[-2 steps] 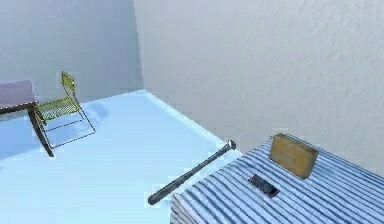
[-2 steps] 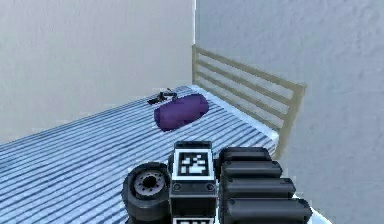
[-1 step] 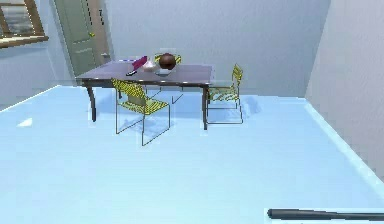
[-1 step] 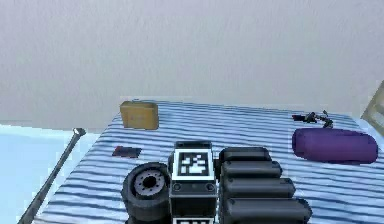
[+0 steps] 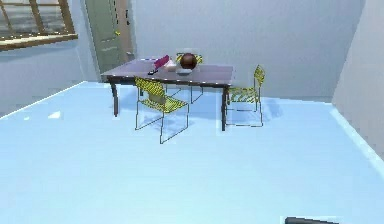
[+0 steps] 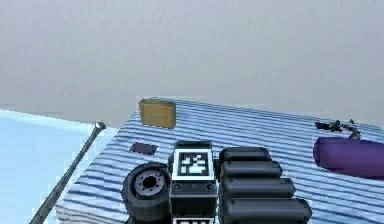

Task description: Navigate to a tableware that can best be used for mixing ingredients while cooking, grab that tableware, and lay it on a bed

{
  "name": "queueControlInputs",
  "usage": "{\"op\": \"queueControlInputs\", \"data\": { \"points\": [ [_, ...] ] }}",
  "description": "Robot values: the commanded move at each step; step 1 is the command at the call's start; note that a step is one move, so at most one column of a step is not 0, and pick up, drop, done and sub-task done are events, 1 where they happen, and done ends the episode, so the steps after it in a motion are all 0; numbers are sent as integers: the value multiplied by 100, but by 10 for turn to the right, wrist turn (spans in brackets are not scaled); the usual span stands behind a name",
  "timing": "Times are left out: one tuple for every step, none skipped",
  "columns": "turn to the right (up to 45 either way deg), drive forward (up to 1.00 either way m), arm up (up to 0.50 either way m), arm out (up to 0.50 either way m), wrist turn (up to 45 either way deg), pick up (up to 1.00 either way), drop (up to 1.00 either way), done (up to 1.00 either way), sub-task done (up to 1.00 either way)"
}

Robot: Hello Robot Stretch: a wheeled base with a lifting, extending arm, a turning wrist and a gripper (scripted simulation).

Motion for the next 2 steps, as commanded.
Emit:
{"op": "queueControlInputs", "data": {
  "points": [
    [390,0,0,0,0,0,0,0,0],
    [0,0,0,48,0,0,0,0,0]
  ]
}}
